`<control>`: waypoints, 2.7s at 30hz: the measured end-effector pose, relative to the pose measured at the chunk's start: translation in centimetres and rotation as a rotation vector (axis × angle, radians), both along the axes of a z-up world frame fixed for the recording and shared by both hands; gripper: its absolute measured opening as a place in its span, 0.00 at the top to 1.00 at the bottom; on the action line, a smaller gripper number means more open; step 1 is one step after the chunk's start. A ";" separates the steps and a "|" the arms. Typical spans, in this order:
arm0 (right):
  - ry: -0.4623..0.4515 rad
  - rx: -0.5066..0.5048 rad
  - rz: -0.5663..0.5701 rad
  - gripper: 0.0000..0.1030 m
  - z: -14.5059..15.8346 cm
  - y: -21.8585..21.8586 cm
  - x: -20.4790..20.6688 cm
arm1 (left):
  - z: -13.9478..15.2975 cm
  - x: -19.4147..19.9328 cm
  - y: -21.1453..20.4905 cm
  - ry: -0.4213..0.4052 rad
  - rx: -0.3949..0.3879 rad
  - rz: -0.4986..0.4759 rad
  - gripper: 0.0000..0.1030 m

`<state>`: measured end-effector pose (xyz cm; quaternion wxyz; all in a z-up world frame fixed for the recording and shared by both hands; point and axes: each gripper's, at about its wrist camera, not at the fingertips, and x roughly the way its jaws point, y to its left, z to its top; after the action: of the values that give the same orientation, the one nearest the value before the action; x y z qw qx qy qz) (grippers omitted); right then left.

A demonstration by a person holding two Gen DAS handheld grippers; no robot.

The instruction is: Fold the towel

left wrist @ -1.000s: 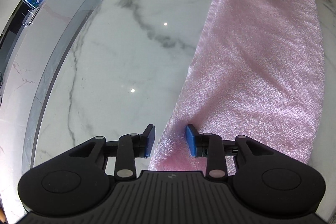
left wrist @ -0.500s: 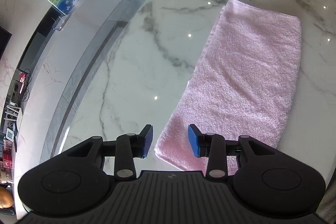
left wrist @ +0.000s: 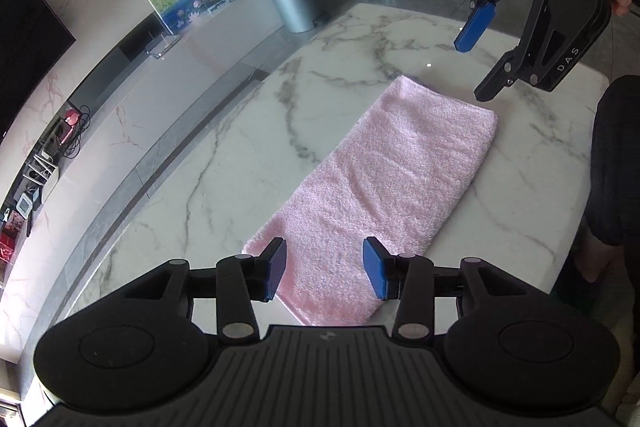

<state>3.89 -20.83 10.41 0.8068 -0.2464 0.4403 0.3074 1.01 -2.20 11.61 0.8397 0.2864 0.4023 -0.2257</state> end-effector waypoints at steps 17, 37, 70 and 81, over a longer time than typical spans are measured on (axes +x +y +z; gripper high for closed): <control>-0.097 0.326 -0.367 0.06 -5.8 0.9 -8.1 | -5.6 -5.2 3.5 -0.028 -0.246 0.391 0.27; -0.198 0.366 -0.674 0.01 -14.4 1.2 -8.2 | -12.8 -4.8 3.9 -0.072 -0.256 0.535 0.00; -0.227 0.252 -0.684 0.00 -16.7 4.0 -3.2 | -15.4 -0.6 3.5 -0.072 -0.341 0.608 0.00; -0.246 0.262 -0.675 0.00 -16.9 4.8 1.0 | -15.8 3.1 4.4 -0.103 -0.355 0.604 0.00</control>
<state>4.93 -16.04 -6.54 0.9342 -0.0173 0.3533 0.0463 4.09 2.17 -4.19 0.9245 0.0150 0.3804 -0.0190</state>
